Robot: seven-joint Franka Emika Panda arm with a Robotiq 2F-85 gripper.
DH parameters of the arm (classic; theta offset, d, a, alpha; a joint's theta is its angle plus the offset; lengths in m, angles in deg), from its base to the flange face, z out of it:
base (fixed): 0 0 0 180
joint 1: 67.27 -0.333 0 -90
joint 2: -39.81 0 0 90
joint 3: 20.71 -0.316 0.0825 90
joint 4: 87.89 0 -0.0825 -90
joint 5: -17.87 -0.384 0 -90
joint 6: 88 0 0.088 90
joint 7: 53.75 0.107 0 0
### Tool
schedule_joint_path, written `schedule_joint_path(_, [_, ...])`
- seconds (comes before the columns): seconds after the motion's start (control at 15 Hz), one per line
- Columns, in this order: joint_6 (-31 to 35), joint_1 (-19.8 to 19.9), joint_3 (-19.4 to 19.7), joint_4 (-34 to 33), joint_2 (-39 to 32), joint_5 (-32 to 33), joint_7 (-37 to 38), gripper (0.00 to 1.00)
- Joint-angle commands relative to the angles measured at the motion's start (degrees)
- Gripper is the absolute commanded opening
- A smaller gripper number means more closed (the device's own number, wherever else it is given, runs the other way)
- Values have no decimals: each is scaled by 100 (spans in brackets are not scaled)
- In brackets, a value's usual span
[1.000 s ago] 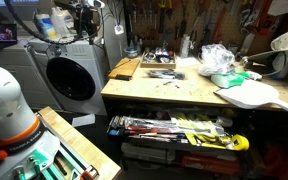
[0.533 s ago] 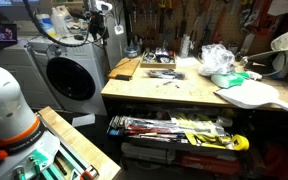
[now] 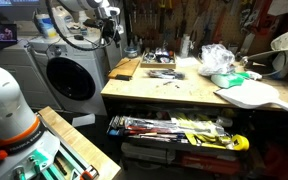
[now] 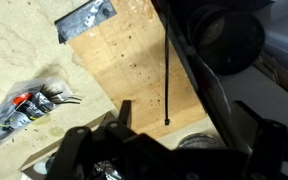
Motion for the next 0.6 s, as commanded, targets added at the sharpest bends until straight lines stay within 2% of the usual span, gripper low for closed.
schedule_joint_path(0.0, [66,-67,82,-29,-82,-6,-11,100])
schedule_joint_path(0.47, [118,-77,108,-102,-207,-8,-15,100])
schedule_joint_path(0.53, [259,-43,121,-242,-407,-191,-145,100])
